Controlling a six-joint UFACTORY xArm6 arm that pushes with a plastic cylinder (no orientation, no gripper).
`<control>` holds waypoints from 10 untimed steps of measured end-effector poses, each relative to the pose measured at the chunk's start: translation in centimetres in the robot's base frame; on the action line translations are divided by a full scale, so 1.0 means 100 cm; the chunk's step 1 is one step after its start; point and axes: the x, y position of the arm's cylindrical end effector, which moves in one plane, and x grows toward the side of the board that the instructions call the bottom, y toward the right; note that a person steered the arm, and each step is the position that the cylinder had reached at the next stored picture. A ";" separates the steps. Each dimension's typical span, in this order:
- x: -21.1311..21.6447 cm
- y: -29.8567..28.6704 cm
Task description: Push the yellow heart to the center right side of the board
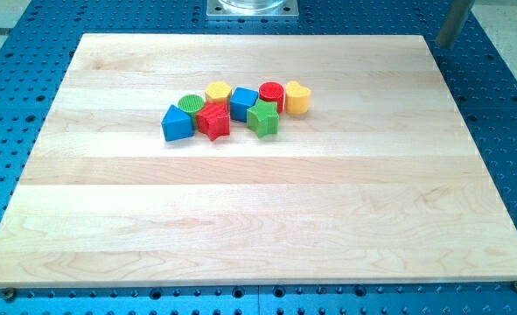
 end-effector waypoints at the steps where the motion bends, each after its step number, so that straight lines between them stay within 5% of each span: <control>1: 0.003 -0.007; 3: 0.003 -0.179; 4: 0.003 -0.201; 6: 0.101 -0.236; 8: 0.152 -0.239; 10: 0.133 -0.249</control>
